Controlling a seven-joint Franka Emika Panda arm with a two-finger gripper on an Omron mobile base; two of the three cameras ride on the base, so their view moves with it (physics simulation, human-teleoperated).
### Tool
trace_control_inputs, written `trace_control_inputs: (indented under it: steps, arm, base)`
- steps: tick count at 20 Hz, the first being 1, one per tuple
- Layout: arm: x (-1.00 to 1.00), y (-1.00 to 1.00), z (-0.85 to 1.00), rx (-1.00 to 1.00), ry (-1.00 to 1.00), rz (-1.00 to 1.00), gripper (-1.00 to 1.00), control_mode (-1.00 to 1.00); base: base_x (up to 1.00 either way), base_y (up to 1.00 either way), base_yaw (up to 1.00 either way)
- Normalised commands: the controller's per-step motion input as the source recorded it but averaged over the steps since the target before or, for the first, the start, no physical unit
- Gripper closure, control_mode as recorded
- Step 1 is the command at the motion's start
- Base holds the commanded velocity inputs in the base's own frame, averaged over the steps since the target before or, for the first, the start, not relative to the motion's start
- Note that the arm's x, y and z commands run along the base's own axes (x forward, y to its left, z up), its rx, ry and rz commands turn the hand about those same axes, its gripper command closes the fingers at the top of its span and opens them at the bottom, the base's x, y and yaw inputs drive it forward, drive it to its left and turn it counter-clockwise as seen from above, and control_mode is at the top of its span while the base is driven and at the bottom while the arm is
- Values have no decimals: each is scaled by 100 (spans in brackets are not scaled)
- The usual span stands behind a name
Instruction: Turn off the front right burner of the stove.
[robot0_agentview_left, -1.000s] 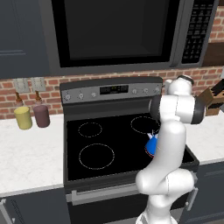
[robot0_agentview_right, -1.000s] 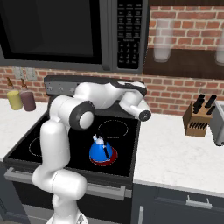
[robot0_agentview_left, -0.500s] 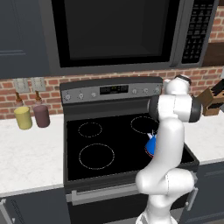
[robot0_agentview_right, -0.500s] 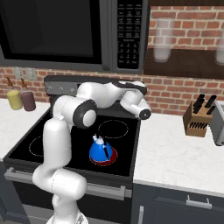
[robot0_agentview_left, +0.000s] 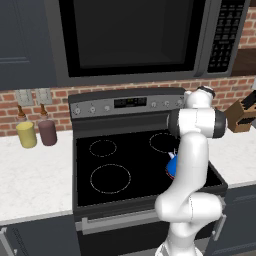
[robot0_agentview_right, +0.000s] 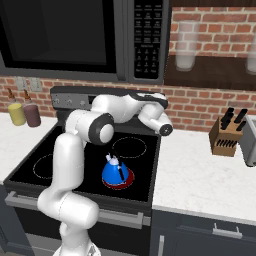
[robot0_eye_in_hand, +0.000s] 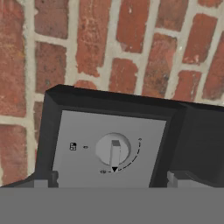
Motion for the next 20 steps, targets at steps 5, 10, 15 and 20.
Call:
trace_control_inputs:
  steps: [5,10,15,20]
  arm:
    - [25,0,-10,0,0,0,-100,-100]
    - [25,0,-3,0,0,0,-100,-100]
    - [17,0,-1,0,0,0,-100,-100]
    - [3,0,0,0,0,0,-100,-100]
  base:
    - [0,0,0]
    - [0,0,0]
    - [0,0,0]
    - [0,0,0]
